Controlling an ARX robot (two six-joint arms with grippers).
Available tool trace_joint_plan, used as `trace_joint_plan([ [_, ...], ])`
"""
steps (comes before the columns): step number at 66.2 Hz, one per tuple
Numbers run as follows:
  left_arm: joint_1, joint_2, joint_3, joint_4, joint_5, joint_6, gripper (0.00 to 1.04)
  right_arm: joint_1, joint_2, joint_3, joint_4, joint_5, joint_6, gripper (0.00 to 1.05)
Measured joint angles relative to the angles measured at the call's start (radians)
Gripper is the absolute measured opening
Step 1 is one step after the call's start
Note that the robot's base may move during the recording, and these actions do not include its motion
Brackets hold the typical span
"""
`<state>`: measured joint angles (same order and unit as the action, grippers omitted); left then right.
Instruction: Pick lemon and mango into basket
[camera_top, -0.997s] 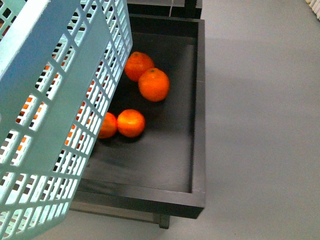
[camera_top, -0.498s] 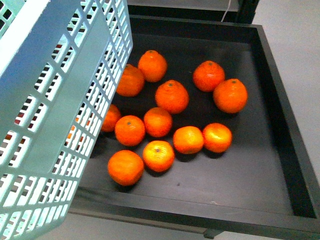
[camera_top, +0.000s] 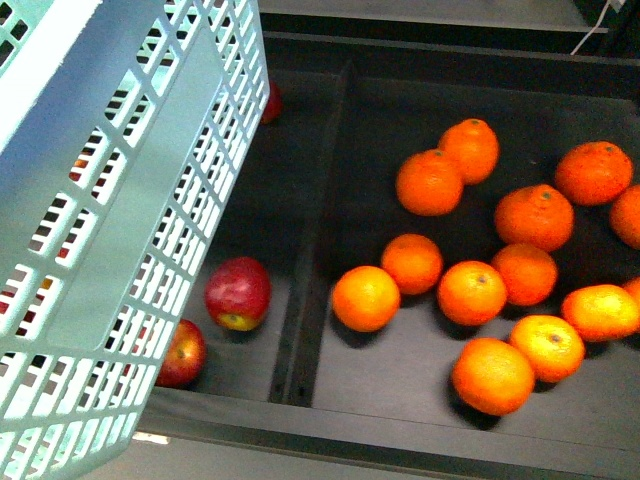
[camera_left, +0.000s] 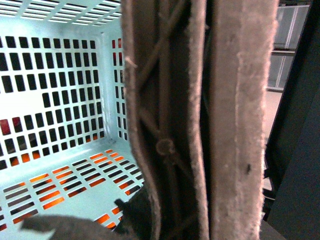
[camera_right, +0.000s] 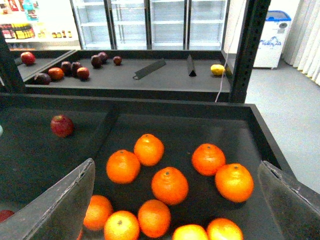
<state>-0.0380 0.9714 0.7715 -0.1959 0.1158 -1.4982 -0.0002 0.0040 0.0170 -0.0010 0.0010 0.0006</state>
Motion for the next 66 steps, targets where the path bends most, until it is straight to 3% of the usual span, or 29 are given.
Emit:
trace_joint_plan([
  [66,0.001,0.0,0.0,0.0,0.0,0.002,0.14,0.0,0.0,0.0,0.0,0.0,0.0,0.96],
])
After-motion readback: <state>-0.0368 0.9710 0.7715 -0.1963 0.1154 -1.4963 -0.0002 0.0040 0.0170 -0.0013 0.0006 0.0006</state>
